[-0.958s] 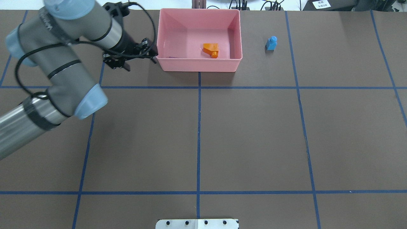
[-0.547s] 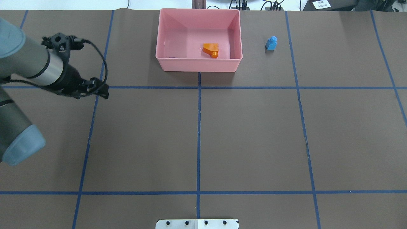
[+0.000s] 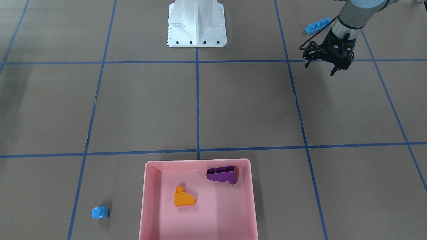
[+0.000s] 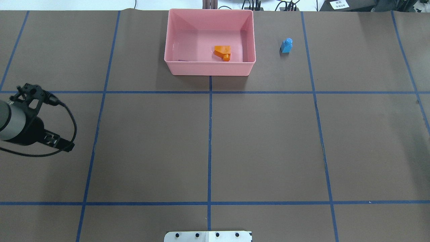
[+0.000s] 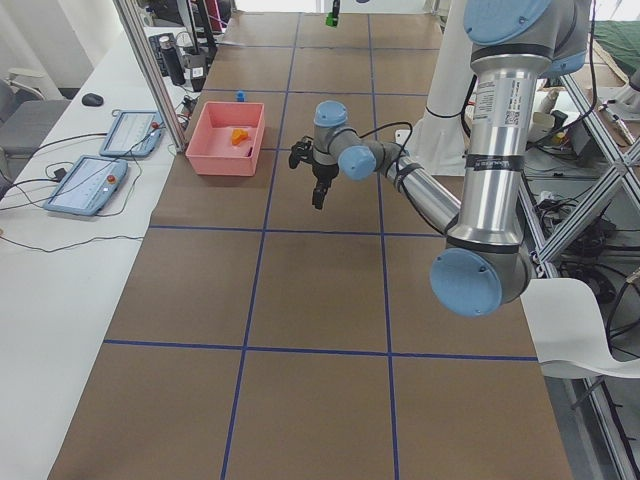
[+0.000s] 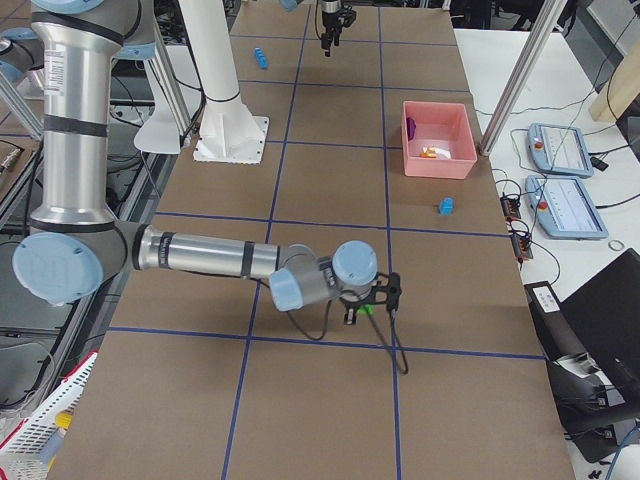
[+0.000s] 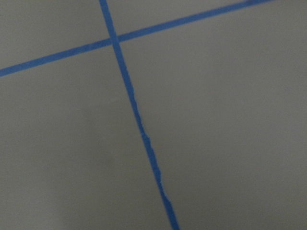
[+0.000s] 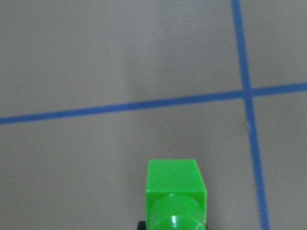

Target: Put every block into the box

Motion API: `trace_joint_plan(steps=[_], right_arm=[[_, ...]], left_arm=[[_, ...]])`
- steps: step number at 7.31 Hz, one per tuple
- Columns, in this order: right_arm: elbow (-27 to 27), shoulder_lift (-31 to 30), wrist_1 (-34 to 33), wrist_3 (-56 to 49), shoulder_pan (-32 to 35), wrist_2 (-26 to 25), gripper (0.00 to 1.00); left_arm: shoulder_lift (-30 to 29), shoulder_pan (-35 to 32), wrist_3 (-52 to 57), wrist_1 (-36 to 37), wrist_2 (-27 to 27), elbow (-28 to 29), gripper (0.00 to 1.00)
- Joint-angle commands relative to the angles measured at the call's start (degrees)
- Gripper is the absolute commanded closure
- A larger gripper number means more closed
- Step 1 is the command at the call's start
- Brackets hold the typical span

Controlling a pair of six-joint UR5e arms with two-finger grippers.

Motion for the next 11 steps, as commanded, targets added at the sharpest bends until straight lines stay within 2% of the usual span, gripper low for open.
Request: trace_joint_plan(steps=[1,2,3,4,5,6,7,9,10,11], right_arm=[[-0.1,14.1,-3.1,13.9,-6.8,-0.3,1.0],[-0.8,21.6,-5.3,20.9,-11.2,-0.7,1.0],[-2.9,31.2,-9.7,28.8,-15.2,-4.4,1.0],[-5.2,37.7,-13.3,33.4,-18.5,-7.3,1.0],[-11.8,45.3,-13.3,38.5,-21.9,-11.3,1.0],[-20.8,54.7,-13.0,43.3,-24.2,-17.4,1.0],[-26.6,59.9,-12.5,44.5,-25.4,-19.6,1.0],[-37.5,63.4,-0.1,49.9,-27.8,-25.6,1.0],[-39.8,64.2,1.3,50.6,-28.9,-26.4,0.02],[-40.2,64.9,1.4,50.6,-29.3,-27.5,0.0]], left_arm=[[13.3,9.1,2.2,-11.9,0.8,-0.7,0.0],[16.8,12.2,3.2,-15.6,0.8,-0.8,0.01],[20.7,14.7,4.1,-20.4,0.8,-0.6,0.01],[22.6,17.1,4.1,-22.9,1.2,-0.6,0.01],[24.5,21.1,3.9,-23.3,3.9,-0.6,0.01],[25.6,24.7,3.7,-25.2,6.2,-0.5,0.0],[25.8,26.4,3.6,-25.3,7.0,-0.5,0.0],[28.4,31.5,3.4,-29.0,9.2,-0.5,0.01],[29.2,34.7,3.3,-29.7,10.8,-0.5,0.01],[29.2,39.0,0.9,-29.6,13.6,-0.1,0.01]])
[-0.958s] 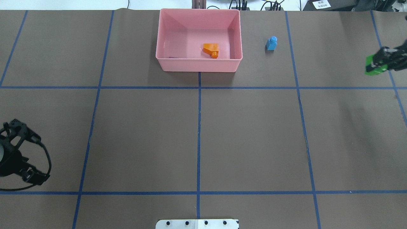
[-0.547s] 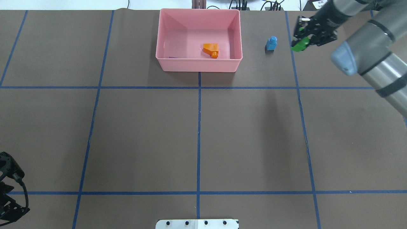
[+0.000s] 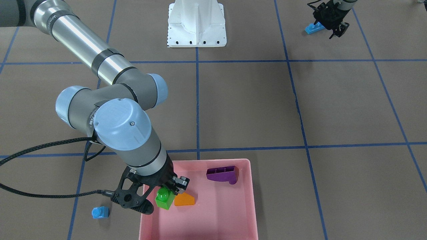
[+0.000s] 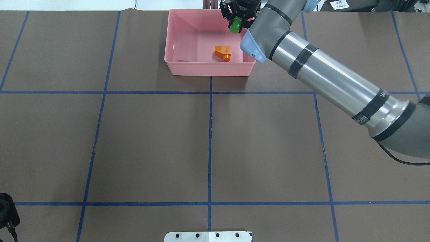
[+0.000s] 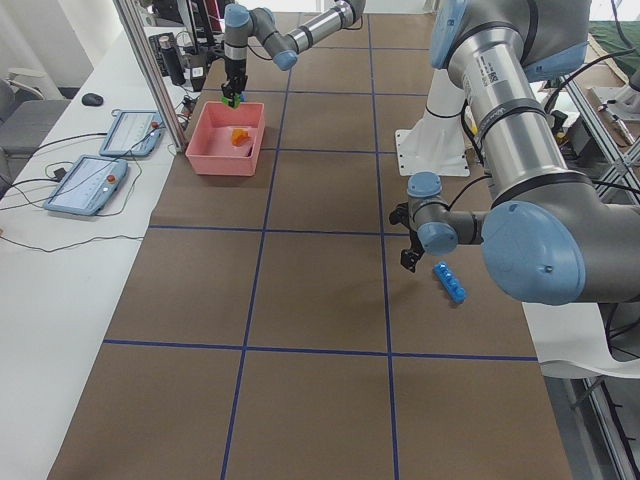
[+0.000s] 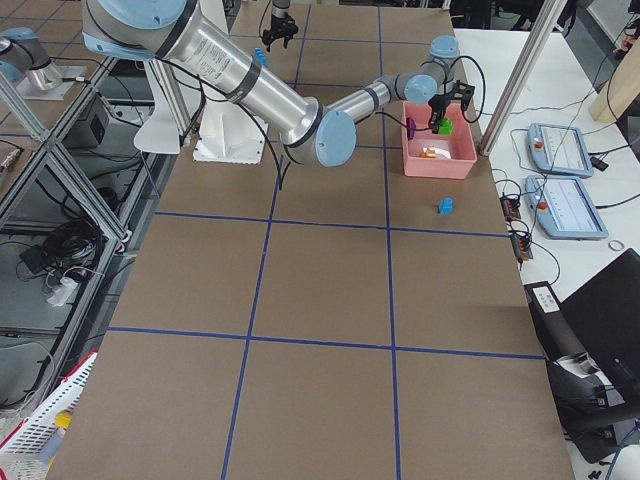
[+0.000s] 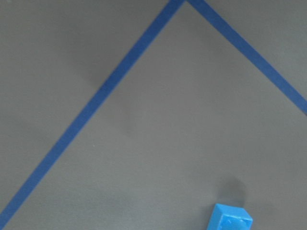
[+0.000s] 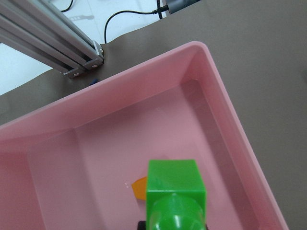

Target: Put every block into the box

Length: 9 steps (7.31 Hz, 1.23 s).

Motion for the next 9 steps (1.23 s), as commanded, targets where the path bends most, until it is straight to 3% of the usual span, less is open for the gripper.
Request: trace_joint_plan(steps=[1,2,4,5,6,7,9], right_arm=[[-1.8,1.4,1.6,0.8,0.0,-1.0,0.0],[-1.8,1.0,1.6,-1.0,2.7,2.2,0.0],[-1.7,-2.0,1.1,-6.7,9.5,11.6,0.0],[-1.0,-5.0,1.0,-10.9,11.4,12.5,0.0],[-0.8,-7.0,1.1,-14.4,11.7,12.2,0.0],[-0.8,-8.8,1.1,-15.4,11.6,11.8,0.0],[-1.0,-10.7,1.5,-15.8,9.5,7.9,0.0]], left_arm=[[0.4,12.2,-6.6,-0.6,8.6,1.0,0.01],[0.4,17.0,-9.5,-0.6,12.6,1.7,0.01],[0.4,20.9,-12.3,-0.6,14.3,2.3,0.01],[0.3,23.1,-15.6,-0.6,14.9,2.9,0.01],[0.0,25.3,-17.4,-0.6,15.0,3.1,0.08],[-0.1,25.4,-17.5,-0.6,15.4,3.5,0.32],[0.3,25.2,-17.4,-0.6,17.4,3.3,1.0]])
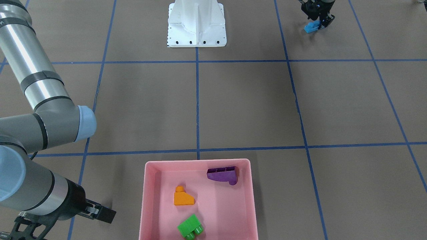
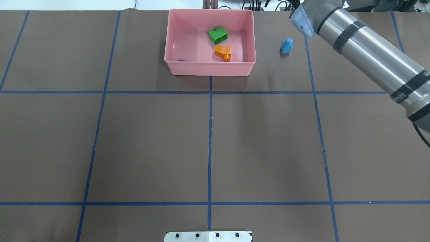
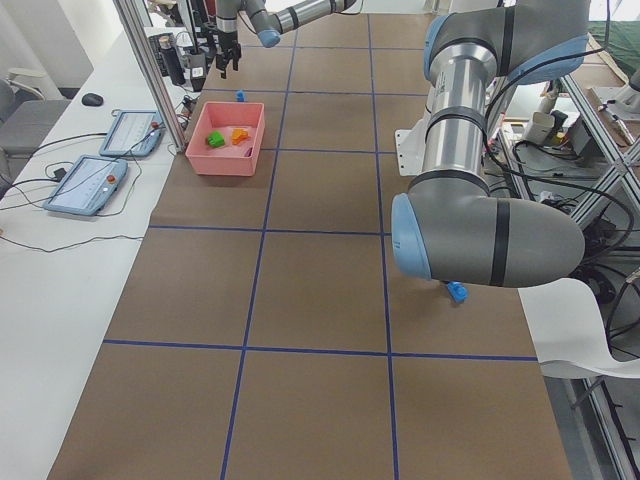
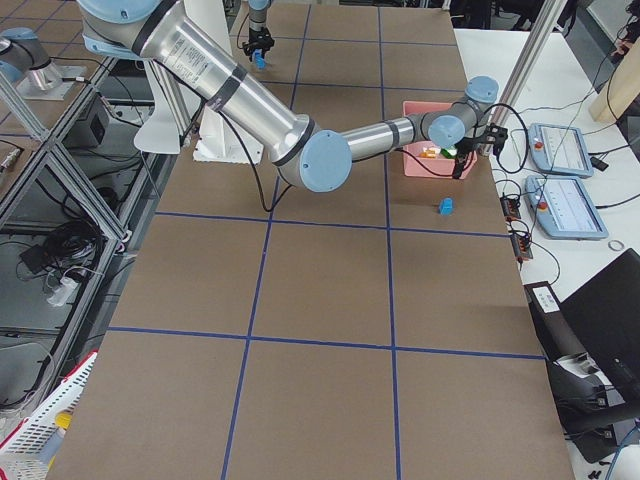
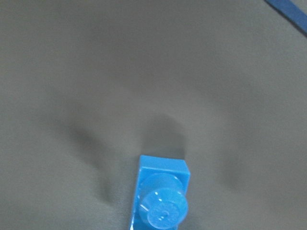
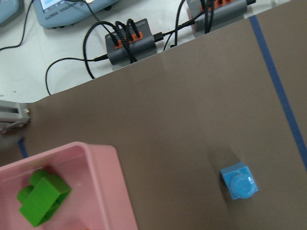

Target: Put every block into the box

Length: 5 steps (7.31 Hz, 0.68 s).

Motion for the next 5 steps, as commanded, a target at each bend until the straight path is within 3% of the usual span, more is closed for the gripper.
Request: trace_joint_plan(steps=[1,3,5], right_arm=[[-0.4,-1.1,0.2,-0.4,-2.3,-5.4,0.0],[-1.8,-1.2,0.3,-0.5,-3.4,-7.5,0.0],[-2.6,-2.4,1.0,-0.5,-4.3,-9.1,0.0]], left_arm=[[0.3,-0.5,-0.3,-0.2,0.8,-0.3,1.0],[0.1,-9.2,0.1,-1.3,-0.6,-4.9,1.0],[-1.6,-22.6,0.5,-2.3,-9.5,-8.1,1.0]])
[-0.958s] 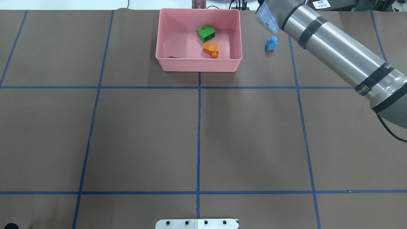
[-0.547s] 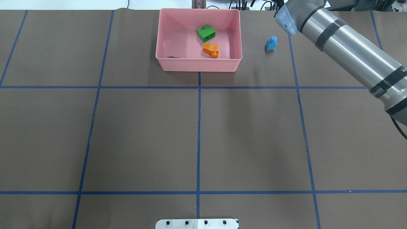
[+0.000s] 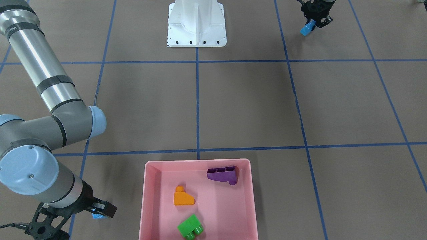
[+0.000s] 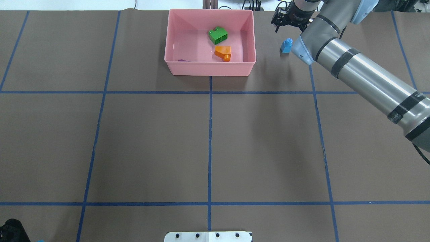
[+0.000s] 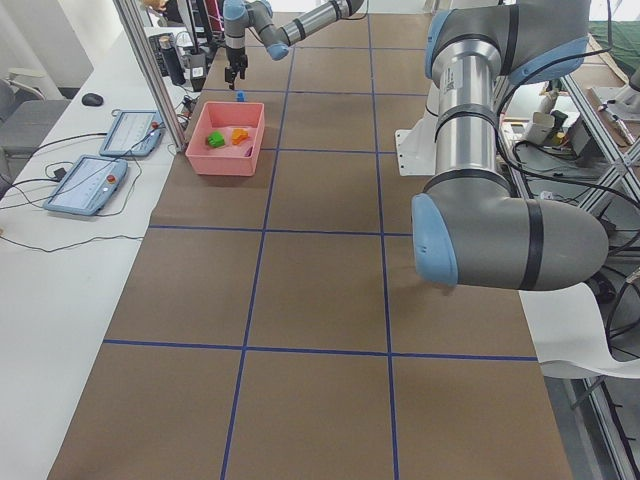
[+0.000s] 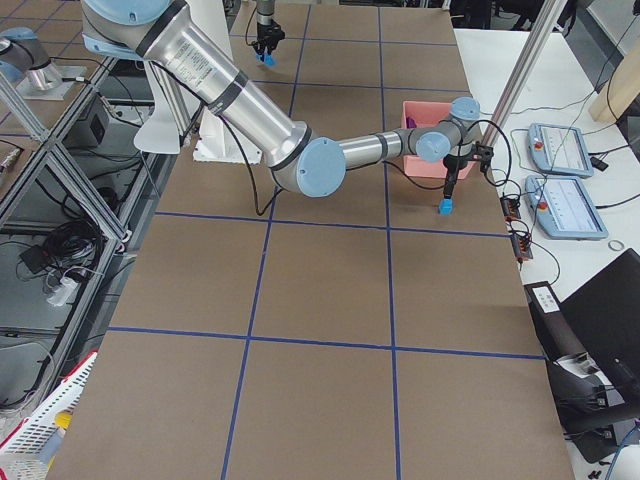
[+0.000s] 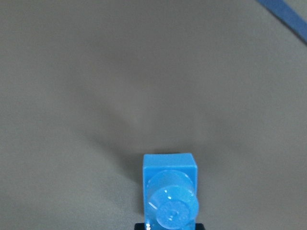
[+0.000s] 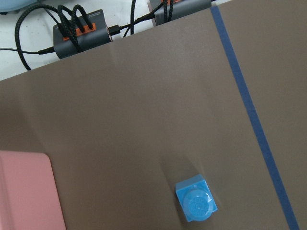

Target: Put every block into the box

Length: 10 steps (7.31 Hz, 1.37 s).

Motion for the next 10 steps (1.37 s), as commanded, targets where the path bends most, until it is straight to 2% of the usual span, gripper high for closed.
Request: trace_joint_plan(steps=[1,2,3,4,5,6,7,9,10], right_arm=[[-1.8,-2.9,5.6,0.0,-1.8,-2.8,0.0],[-3.4,-2.9,7.5,0.1,-1.9,-2.9,0.0],[-3.7,-3.0,7.7,0.1,-2.7,-3.8,0.0],[-3.8,-2.8,7.7,0.3,-3.0,-4.6,0.02],[-3.9,-2.6,7.7,0.3,-3.2,-4.7,0.3],[-4.2,-2.6,7.7,0.2,-3.3,-4.8,0.86],[-4.2,-2.5,8.1,-0.1,-3.4,-4.8,1.0],[-4.0,-1.2,9.5,0.0,-2.7,-4.7,1.0],[-2.8,-0.5,9.3,-0.6,-0.7,-4.1,1.0]], left_arm=[[-5.6,-15.4,2.6,-0.4,-10.0,-2.8,1.0],[-11.4,-24.1,5.8,1.0,-15.3,-2.1,1.0],[-18.8,-30.7,7.9,8.0,-19.0,-1.9,1.0],[-29.8,-37.7,11.6,19.1,-22.2,-1.1,1.0],[-39.9,-41.2,14.0,28.5,-23.9,0.4,1.0],[-46.7,-43.7,14.1,33.3,-23.9,3.2,1.0],[-53.1,-46.6,14.1,33.7,-24.0,8.4,1.0],[-69.5,-52.0,12.8,34.0,-24.1,24.3,1.0],[-78.8,-54.3,9.5,33.7,-24.1,35.1,1.0]])
